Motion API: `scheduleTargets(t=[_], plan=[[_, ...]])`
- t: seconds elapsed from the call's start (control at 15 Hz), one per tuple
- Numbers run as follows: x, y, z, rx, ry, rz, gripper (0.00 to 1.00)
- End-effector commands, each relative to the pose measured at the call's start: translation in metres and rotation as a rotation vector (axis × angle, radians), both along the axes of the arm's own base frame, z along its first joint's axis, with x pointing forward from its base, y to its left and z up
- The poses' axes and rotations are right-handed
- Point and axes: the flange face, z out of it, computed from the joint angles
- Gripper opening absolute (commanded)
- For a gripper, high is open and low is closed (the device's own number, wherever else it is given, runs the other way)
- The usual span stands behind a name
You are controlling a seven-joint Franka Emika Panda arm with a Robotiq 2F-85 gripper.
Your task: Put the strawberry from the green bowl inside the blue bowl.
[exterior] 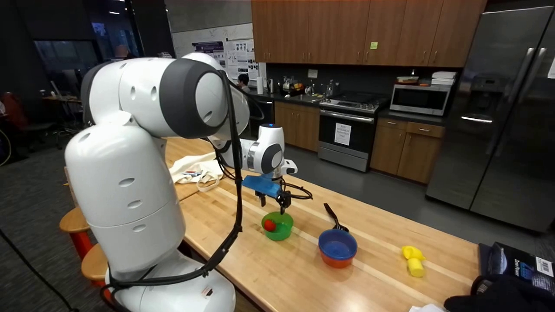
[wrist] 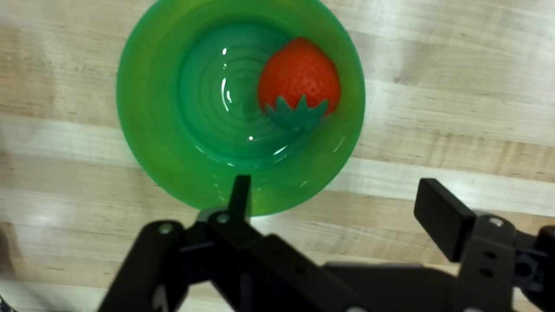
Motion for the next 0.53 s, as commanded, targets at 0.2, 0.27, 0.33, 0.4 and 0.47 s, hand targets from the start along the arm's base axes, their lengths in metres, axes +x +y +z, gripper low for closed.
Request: scheduleTargets(t=[0.2,0.27,0.33,0.4,0.47], plan=[[-0.017,-0.016,0.028,0.041,-0.045,-0.015,0.86],[-0.019,-0.018,0.028,0.044,-0.044,-0.02,0.87],[-0.02,-0.02,0.027,0.045,-0.043,-0.021,0.86],[-0.022,-0.021,0.026,0.045,-0.038,-0.021,0.86],[-0.024,-0.021,0.023,0.041,-0.031,-0.017,0.85]])
